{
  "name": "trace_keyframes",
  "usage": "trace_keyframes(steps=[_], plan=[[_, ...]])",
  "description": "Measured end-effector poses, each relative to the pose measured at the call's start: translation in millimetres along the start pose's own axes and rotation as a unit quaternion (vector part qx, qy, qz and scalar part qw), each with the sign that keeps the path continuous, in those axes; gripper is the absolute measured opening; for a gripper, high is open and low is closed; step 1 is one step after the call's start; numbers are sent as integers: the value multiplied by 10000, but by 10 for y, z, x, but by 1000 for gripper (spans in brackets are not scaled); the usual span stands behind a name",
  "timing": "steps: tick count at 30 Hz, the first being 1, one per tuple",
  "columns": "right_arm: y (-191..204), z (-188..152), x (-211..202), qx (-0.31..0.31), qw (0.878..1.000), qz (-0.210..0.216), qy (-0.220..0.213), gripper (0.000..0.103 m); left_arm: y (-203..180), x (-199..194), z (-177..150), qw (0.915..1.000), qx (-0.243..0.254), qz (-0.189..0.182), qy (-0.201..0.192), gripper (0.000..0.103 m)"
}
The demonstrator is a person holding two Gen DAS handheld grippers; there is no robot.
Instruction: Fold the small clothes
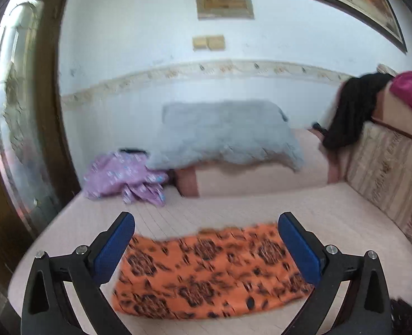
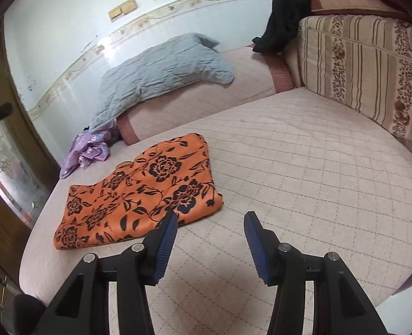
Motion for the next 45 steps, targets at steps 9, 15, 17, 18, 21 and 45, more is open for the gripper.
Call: trace_keyframes(steps=[9, 15, 17, 18, 21, 45], plan=[[321, -35, 144, -282, 9994, 167, 129, 54, 510, 374, -769, 9934, 74, 470, 1043, 102], [550, 177, 407, -142, 9967, 757, 270, 54, 1177, 798, -938, 9863, -36, 1008, 1302, 102], [576, 276, 560, -9, 9948, 961, 345, 54, 1391, 997, -1024, 9814, -96, 1245, 1459, 102], [576, 317, 625, 38, 9944, 995, 366, 54, 1461, 1087, -1071, 9794, -106, 1331, 1516, 102], [565, 452, 894, 146, 9931, 1070, 468, 54, 1604, 1371, -1183, 9741, -135, 1542, 1648, 102], [880, 258, 1487, -478, 9894, 626, 1223, 53, 1383, 1526, -1408, 9774, 36, 1085, 1811, 102]])
Point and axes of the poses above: each gripper's, at about its wrist camera, not at the fingertips, and x roughly the way its jaws point, y to its left, z to its top, the point moved 1 cm from there along x, roughly the way its jaws point, and after that the axes turned 1 degree about -x, right-handed, at the moved point
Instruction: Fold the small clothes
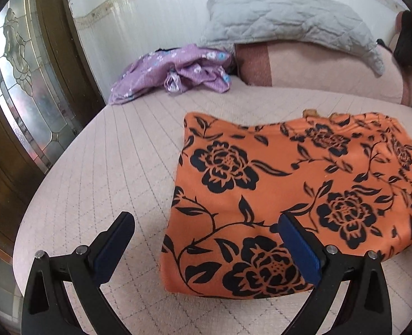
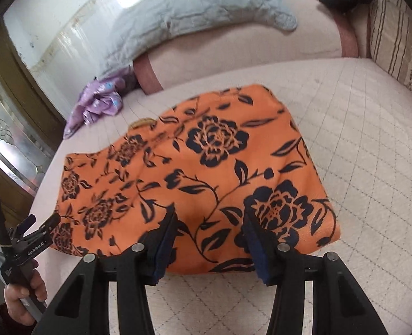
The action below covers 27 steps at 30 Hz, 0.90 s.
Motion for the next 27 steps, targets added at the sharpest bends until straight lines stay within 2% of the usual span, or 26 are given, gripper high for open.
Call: trace_keyframes(steps=[7, 23, 27], plan=[[24, -17, -58, 2, 9999, 126, -41, 53, 28, -160, 42, 9997, -42, -89, -207, 102], [60, -97, -48, 31, 9998, 178, 22, 53, 10, -243, 58, 9994, 3, -217, -256, 102], [15, -122, -89, 149, 9997, 197, 87, 53, -37, -248, 4, 9993, 52, -356, -111, 102]])
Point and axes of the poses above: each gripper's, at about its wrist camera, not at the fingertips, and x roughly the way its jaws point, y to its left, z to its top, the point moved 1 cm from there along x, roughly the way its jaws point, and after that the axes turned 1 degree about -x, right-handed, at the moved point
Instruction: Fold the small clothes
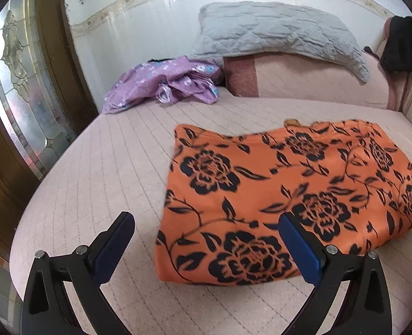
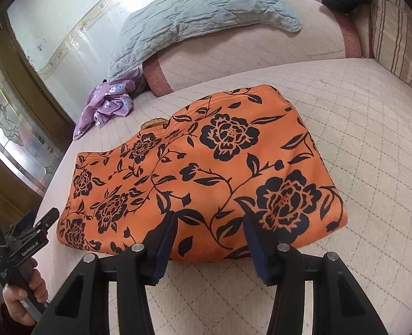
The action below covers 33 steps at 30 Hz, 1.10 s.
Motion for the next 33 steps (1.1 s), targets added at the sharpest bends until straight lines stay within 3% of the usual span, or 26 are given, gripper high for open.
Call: trace_keyframes(steps=[3, 7, 12, 16, 21, 25, 28, 30, 32, 33], plan=[[-103, -40, 2, 278, 9994, -14, 193, 61, -17, 71, -94, 9984, -93, -348, 444, 102], [-366, -83, 9, 986, 9945, 16, 362, 62, -44, 198, -275, 9891, -325, -790, 1203, 102], [-656, -120, -11, 1819, 9826, 120, 348, 66, 15, 261, -328, 9837, -605, -863, 1458, 102], [-792, -181, 36, 2313, 9719, 248, 370, 67, 134, 369, -356, 9723, -1066, -1052, 1795, 102], [-975, -246, 169, 2910, 9553, 437, 278, 67, 316, 537, -347, 9667, -1680, -928, 1694, 102], [-1089, -223, 253, 3253, 9424, 765, -127, 69, 444, 560, -321, 9591, -2255, -1052, 1349, 102], [-1142, -184, 332, 3336, 9382, 847, -371, 69, 498, 540, -323, 9579, -2446, -1056, 1073, 86], [-1132, -141, 355, 3335, 9375, 880, -461, 69, 529, 553, -310, 9594, -2435, -1034, 976, 59], [-1119, -104, 384, 3267, 9399, 859, -505, 69, 555, 576, -327, 9572, -2488, -1121, 968, 54], [-1109, -83, 402, 3231, 9413, 828, -521, 66, 551, 598, -312, 9561, -2520, -1160, 940, 47]])
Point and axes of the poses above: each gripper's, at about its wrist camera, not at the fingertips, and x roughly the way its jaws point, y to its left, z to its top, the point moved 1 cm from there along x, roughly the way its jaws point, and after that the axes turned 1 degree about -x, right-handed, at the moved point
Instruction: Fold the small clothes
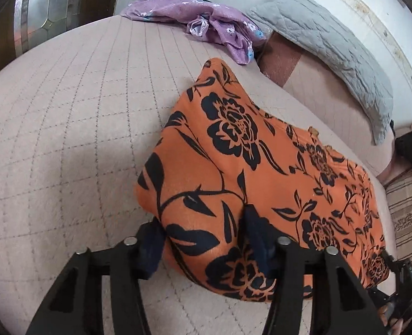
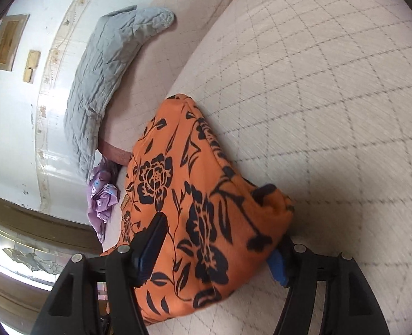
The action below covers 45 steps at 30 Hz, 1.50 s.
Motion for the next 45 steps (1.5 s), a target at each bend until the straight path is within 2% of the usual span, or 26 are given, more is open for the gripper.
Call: trace_keyframes(steps=[2, 3, 5, 8, 13, 18, 22, 25, 27, 30, 32, 33, 34, 36, 38, 40, 42, 44, 45], plan=[[20, 18, 59, -166, 9997, -177, -46, 49, -29, 33, 14, 9999, 7, -117, -9, 38], [-3, 28, 102, -218, 9994, -286, -18, 30, -47, 23, 7, 9999, 37, -115, -36, 35], [14, 15, 96, -269, 9992, -288, -107, 29, -90, 34, 18, 9998, 105, -137, -81, 31], [161, -19, 0, -694, 9964, -390, -289, 25, -93, -47, 41, 9994, 92, -303, -164, 25], [363, -86, -288, -1088, 9911, -366, -676, 22, -152, -251, 77, 9978, 264, -484, -356, 21], [494, -286, -595, -1538, 9825, -574, -877, 22, -181, -426, 52, 9968, 401, -596, -363, 20], [377, -432, -890, -1450, 9831, -613, -933, 22, -98, -504, -35, 9977, 340, -574, -146, 21], [184, -523, -908, -1306, 9857, -867, -622, 22, -28, -419, -140, 9986, 392, -314, 189, 24], [64, -507, -791, -1055, 9892, -982, -268, 25, 57, -312, -145, 9983, 214, -154, 518, 33], [-128, -446, -662, -474, 9933, -1054, 38, 30, 228, -275, -9, 9962, -242, -384, 737, 38], [-184, -429, -661, -248, 9944, -1020, 73, 37, 323, -343, 78, 9958, -407, -484, 663, 40], [-195, -409, -676, -233, 9944, -1033, 27, 48, 347, -383, 106, 9962, -419, -486, 586, 40], [-194, -394, -727, -240, 9940, -1065, -110, 59, 370, -435, 137, 9969, -412, -466, 473, 40], [-200, -326, -927, -211, 9889, -1311, -670, 64, 398, -592, 190, 9993, -301, -206, 49, 40], [-218, -284, -1076, -134, 9850, -1369, -1040, 65, 385, -767, 254, 9985, -54, 142, -527, 42], [-100, -268, -1168, -483, 9809, -1343, -1323, 66, 274, -820, 283, 9959, 276, 286, -818, 46], [117, -293, -1111, -1003, 9774, -1301, -1327, 65, 123, -764, 238, 9930, 704, 374, -872, 47], [439, -344, -935, -1819, 9694, -1253, -1074, 62, -31, -650, 138, 9898, 1147, 415, -741, 47], [591, -387, -832, -2163, 9636, -1250, -954, 56, -102, -580, 102, 9882, 1310, 438, -656, 47]])
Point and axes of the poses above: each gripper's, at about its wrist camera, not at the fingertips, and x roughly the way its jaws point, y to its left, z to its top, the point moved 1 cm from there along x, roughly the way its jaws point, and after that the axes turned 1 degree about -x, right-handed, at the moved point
